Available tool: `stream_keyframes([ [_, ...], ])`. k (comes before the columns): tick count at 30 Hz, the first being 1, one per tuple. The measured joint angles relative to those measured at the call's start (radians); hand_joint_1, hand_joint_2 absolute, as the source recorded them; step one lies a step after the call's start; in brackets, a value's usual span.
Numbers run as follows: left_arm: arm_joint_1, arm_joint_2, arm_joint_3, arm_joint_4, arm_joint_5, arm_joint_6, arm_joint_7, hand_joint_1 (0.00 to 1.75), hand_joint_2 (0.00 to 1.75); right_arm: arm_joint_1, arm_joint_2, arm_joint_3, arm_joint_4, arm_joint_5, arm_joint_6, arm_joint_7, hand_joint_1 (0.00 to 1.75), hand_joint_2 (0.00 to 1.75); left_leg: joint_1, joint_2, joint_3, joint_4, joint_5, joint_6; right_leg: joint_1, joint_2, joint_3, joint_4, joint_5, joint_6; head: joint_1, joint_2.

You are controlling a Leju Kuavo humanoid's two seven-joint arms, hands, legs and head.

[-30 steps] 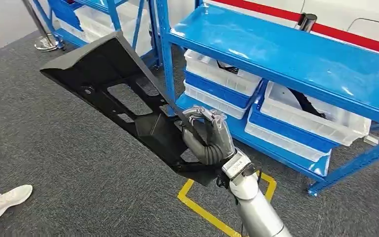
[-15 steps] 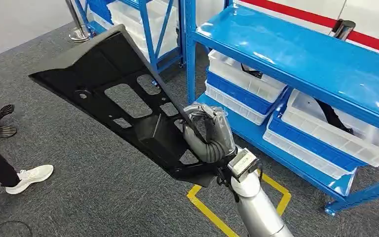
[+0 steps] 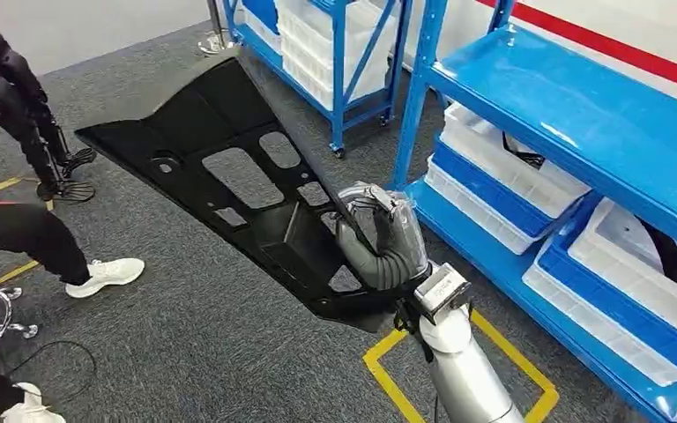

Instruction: Take the parts from the cabinet and place them on the table.

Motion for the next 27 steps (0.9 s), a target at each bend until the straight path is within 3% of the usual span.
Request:
stream_keyframes([
  [1,0.000,0.000,0.000,0.000,0.002,-0.007,-0.003,0.00,1.75,0.001,0.000,0.000,0.000,0.004,0.002,0.000,1.75,1.75,-0.005,-0.011,-0.003,0.008,-0.004,-0.007,-0.001,0.027,0.005,-0.023,0.005,-0.005,0.000,0.000],
  [2,0.000,0.001,0.001,0.000,0.007,-0.010,-0.005,0.00,1.75,0.001,0.000,0.000,0.000,0.008,0.003,0.001,1.75,1.75,-0.007,-0.020,-0.008,0.010,-0.006,-0.013,0.000,0.010,0.012,-0.028,0.009,-0.019,0.001,0.000],
  [5,0.007,0.001,0.006,0.000,0.011,-0.014,-0.006,0.00,1.75,0.001,0.003,-0.002,0.000,0.009,0.004,0.003,1.75,1.75,0.001,-0.036,-0.017,0.004,0.001,-0.030,0.002,-0.010,0.013,-0.028,0.017,-0.041,-0.001,0.000],
  [6,0.008,0.003,0.009,0.000,0.011,-0.015,-0.007,0.00,1.75,-0.001,0.006,-0.002,-0.001,0.009,0.005,0.003,1.75,1.75,0.002,-0.002,-0.018,0.017,-0.008,-0.032,-0.004,-0.020,0.014,-0.032,0.021,-0.048,-0.002,0.000],
  [7,0.008,0.000,0.010,0.000,0.012,-0.015,-0.008,0.00,1.75,0.000,0.009,-0.002,-0.002,0.010,0.005,0.003,1.75,1.75,-0.004,0.057,-0.033,0.052,-0.034,-0.037,-0.002,-0.028,0.016,-0.032,0.018,-0.056,-0.010,0.000],
  [8,0.006,0.000,0.010,0.000,0.011,-0.015,-0.008,0.00,1.75,0.000,0.010,-0.003,-0.003,0.010,0.005,0.003,1.75,1.75,-0.002,0.086,-0.064,0.116,-0.071,-0.042,0.002,-0.039,0.017,-0.032,0.016,-0.063,-0.012,0.000],
  [10,0.002,0.000,0.011,0.000,0.011,-0.017,-0.009,0.00,1.75,0.002,0.010,-0.003,-0.003,0.011,0.005,0.003,1.75,1.75,0.004,0.103,-0.143,0.273,-0.140,-0.047,0.008,-0.065,0.017,-0.032,0.014,-0.067,-0.012,0.000],
  [11,0.003,0.000,0.013,0.000,0.012,-0.021,-0.009,0.00,1.75,0.002,0.010,-0.003,-0.003,0.011,0.006,0.003,1.75,1.75,0.005,0.105,-0.171,0.323,-0.150,-0.049,0.010,-0.079,0.017,-0.032,0.012,-0.069,-0.012,0.000],
  [12,0.005,0.000,0.015,0.000,0.012,-0.027,-0.009,0.00,1.75,0.002,0.010,-0.003,-0.003,0.011,0.007,0.003,1.75,1.75,0.006,0.106,-0.168,0.314,-0.133,-0.049,0.011,-0.093,0.018,-0.032,0.011,-0.070,-0.011,0.000],
  [14,0.005,0.001,0.016,0.000,0.013,-0.028,-0.009,0.00,1.75,0.001,0.010,-0.005,-0.003,0.012,0.008,0.003,1.75,1.75,0.006,0.118,-0.095,0.172,-0.057,-0.045,0.013,-0.115,0.022,-0.032,0.008,-0.072,-0.012,0.000],
  [15,0.004,0.002,0.016,0.000,0.011,-0.028,-0.006,0.00,1.75,0.001,0.010,-0.005,-0.004,0.012,0.008,0.003,1.75,1.75,0.004,0.147,-0.039,0.075,-0.020,-0.039,0.013,-0.125,0.025,-0.032,0.005,-0.069,-0.012,0.000],
  [16,0.002,0.002,0.016,0.000,0.010,-0.027,-0.005,0.00,1.75,0.001,0.010,-0.006,-0.005,0.012,0.008,0.003,1.75,1.75,-0.003,0.202,-0.011,0.019,-0.021,-0.032,0.020,-0.131,0.028,-0.032,0.001,-0.064,-0.011,0.000],
  [17,0.001,0.002,0.016,0.000,0.010,-0.026,-0.002,0.00,1.75,0.000,0.008,-0.008,-0.005,0.013,0.008,0.003,1.75,1.75,-0.007,0.192,-0.010,0.019,-0.018,-0.027,0.029,-0.139,0.028,-0.032,-0.002,-0.058,-0.010,0.000],
  [20,0.002,0.002,0.016,0.000,0.009,-0.026,0.001,0.00,1.75,0.001,0.008,-0.010,-0.005,0.013,0.010,0.003,1.75,1.75,-0.016,0.154,-0.016,0.016,-0.018,-0.013,0.024,-0.170,0.037,-0.039,-0.006,-0.046,-0.008,0.000],
  [21,0.003,0.002,0.017,0.000,0.009,-0.026,0.002,0.00,1.75,0.001,0.008,-0.011,-0.007,0.013,0.010,0.004,1.75,1.75,-0.003,0.140,-0.003,-0.001,-0.006,-0.001,0.030,-0.165,0.030,-0.032,-0.014,-0.037,-0.006,0.000],
  [22,0.003,0.000,0.016,0.000,0.009,-0.026,0.002,0.00,1.75,0.001,0.007,-0.012,-0.007,0.013,0.010,0.004,1.75,1.75,-0.007,0.132,0.002,-0.007,-0.004,0.003,0.022,-0.115,0.029,-0.005,-0.030,-0.040,-0.004,0.000],
  [23,0.002,0.002,0.017,0.000,0.009,-0.026,0.002,0.00,1.75,0.001,0.007,-0.013,-0.008,0.012,0.011,0.003,1.75,1.75,-0.004,0.121,0.002,-0.006,-0.002,0.010,0.022,-0.075,0.002,0.055,-0.058,-0.049,-0.007,0.000],
  [24,-0.002,0.003,0.017,0.000,0.008,-0.026,0.002,0.00,1.75,0.003,0.003,-0.018,-0.008,0.012,0.011,0.003,1.75,1.75,-0.004,0.105,0.001,-0.006,-0.002,0.011,0.020,-0.052,-0.043,0.143,-0.096,-0.056,0.000,0.000],
  [26,-0.002,0.001,0.017,0.000,0.000,-0.026,0.000,0.00,1.75,0.014,-0.005,-0.025,-0.008,0.013,0.011,0.002,1.75,1.75,-0.005,0.072,0.000,-0.006,-0.002,0.011,0.018,-0.042,-0.117,0.280,-0.139,-0.055,0.001,0.000],
  [27,-0.001,0.001,0.017,0.000,-0.001,-0.026,0.000,0.00,1.75,0.019,-0.008,-0.026,-0.008,0.013,0.011,0.001,1.75,1.75,-0.005,0.058,0.000,-0.005,-0.002,0.011,0.018,-0.042,-0.126,0.286,-0.133,-0.048,0.001,0.000],
])
